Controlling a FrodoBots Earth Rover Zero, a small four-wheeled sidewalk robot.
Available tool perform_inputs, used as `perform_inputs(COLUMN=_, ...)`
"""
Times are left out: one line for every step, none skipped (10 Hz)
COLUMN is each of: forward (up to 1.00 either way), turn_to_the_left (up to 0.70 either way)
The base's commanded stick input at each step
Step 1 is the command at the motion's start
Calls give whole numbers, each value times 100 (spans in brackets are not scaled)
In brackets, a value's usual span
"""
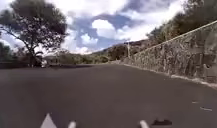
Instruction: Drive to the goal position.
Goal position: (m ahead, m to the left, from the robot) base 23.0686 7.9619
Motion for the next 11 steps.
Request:
perform_inputs(forward=50, turn_to_the_left=0)
perform_inputs(forward=50, turn_to_the_left=0)
perform_inputs(forward=50, turn_to_the_left=0)
perform_inputs(forward=50, turn_to_the_left=0)
perform_inputs(forward=50, turn_to_the_left=0)
perform_inputs(forward=50, turn_to_the_left=0)
perform_inputs(forward=50, turn_to_the_left=0)
perform_inputs(forward=50, turn_to_the_left=0)
perform_inputs(forward=50, turn_to_the_left=0)
perform_inputs(forward=50, turn_to_the_left=-25)
perform_inputs(forward=50, turn_to_the_left=-25)
